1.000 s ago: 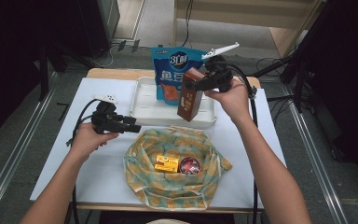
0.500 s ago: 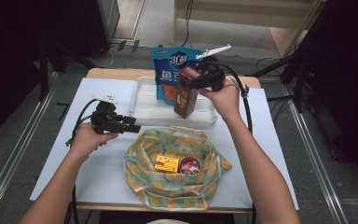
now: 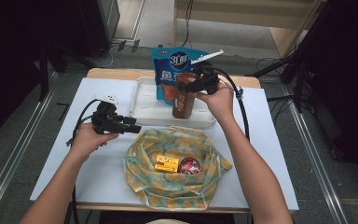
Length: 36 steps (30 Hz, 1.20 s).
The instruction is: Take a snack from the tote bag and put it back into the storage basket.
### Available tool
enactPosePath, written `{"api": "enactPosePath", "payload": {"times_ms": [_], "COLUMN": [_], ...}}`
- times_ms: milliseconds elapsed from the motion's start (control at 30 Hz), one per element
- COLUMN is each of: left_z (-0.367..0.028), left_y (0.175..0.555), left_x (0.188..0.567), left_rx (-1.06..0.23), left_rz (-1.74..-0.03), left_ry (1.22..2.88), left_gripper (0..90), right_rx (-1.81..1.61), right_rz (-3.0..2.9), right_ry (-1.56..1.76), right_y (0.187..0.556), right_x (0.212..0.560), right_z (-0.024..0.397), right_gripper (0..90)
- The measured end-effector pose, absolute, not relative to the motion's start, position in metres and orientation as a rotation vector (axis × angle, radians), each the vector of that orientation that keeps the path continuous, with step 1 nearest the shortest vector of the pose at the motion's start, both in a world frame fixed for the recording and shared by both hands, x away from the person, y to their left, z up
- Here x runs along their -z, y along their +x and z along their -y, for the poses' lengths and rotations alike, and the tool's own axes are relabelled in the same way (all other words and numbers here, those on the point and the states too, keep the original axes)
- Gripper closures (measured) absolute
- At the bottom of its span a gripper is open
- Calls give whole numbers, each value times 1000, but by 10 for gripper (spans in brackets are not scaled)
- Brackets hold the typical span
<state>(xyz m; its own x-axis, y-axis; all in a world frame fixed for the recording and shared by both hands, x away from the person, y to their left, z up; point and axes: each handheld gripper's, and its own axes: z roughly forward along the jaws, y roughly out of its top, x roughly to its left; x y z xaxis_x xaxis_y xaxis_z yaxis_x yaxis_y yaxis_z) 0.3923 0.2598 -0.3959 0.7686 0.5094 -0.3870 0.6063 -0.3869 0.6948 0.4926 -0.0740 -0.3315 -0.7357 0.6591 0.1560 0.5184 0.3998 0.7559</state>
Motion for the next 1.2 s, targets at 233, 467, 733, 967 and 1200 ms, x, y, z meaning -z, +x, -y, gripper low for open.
{"api": "enactPosePath", "payload": {"times_ms": [233,467,733,967,1200], "left_z": [-259,-259,-258,-259,-259], "left_y": [392,392,392,392,392], "left_x": [396,397,397,397,397], "left_rx": [140,141,144,141,138], "left_rz": [-833,-834,-833,-836,-837], "left_ry": [2064,2063,2065,2062,2065], "left_gripper": [425,425,425,425,425], "right_rx": [-1251,-1262,-1254,-1282,-1286], "right_rz": [-2480,-2483,-2484,-2459,-2441], "right_ry": [1058,1045,1027,1022,1022], "right_y": [491,488,482,474,461], "right_x": [340,342,342,345,349], "right_z": [78,85,89,99,110], "right_gripper": [445,448,450,450,450]}}
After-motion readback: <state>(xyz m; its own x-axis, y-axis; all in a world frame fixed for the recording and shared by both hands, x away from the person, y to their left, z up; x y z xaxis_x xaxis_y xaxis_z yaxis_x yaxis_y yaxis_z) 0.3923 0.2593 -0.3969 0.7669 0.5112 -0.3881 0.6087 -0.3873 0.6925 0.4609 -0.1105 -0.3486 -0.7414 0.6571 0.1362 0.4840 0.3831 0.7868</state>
